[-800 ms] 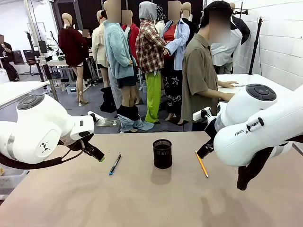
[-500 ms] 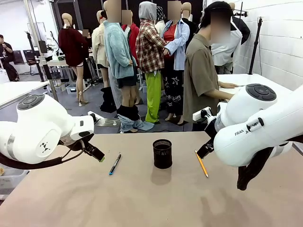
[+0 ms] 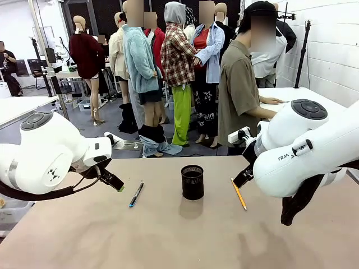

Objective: Place the pens into the pen holder.
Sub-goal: Pick up a writing instrument from the table and place it into the Pen holder.

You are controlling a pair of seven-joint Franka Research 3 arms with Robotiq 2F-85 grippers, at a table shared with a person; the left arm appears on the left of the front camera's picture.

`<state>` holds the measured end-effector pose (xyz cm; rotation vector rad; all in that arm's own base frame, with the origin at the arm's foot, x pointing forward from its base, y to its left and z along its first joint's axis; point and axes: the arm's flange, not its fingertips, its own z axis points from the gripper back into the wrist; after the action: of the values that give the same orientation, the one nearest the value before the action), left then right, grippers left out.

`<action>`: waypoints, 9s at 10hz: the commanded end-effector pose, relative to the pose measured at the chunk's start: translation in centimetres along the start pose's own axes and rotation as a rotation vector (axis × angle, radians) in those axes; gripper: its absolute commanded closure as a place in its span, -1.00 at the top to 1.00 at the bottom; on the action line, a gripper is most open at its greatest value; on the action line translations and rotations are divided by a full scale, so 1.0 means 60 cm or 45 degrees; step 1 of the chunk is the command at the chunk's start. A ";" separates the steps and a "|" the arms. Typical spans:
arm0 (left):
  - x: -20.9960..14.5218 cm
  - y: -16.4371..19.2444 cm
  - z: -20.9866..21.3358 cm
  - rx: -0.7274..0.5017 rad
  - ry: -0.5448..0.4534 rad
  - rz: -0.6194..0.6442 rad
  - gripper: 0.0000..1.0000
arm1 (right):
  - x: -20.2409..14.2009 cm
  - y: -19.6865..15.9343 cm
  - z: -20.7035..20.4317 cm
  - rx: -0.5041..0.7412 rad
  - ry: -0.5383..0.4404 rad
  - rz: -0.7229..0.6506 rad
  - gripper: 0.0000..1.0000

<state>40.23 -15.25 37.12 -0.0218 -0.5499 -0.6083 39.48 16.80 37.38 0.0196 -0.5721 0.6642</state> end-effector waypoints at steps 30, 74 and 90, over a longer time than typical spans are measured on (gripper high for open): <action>0.000 0.002 0.000 0.001 0.000 0.003 1.00 | -0.014 -0.293 -0.187 -0.028 0.767 -0.330 -1.00; 0.000 0.002 0.000 0.001 0.000 0.003 1.00 | 0.174 -0.093 -0.159 0.944 -0.782 0.376 0.23; 0.000 0.002 0.000 0.001 0.000 0.003 1.00 | 0.177 -0.124 -0.010 0.097 0.592 -0.081 0.23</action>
<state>40.26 -15.32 37.09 -0.0196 -0.5492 -0.6099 50.62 16.18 44.43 -0.0132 -0.1286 0.6403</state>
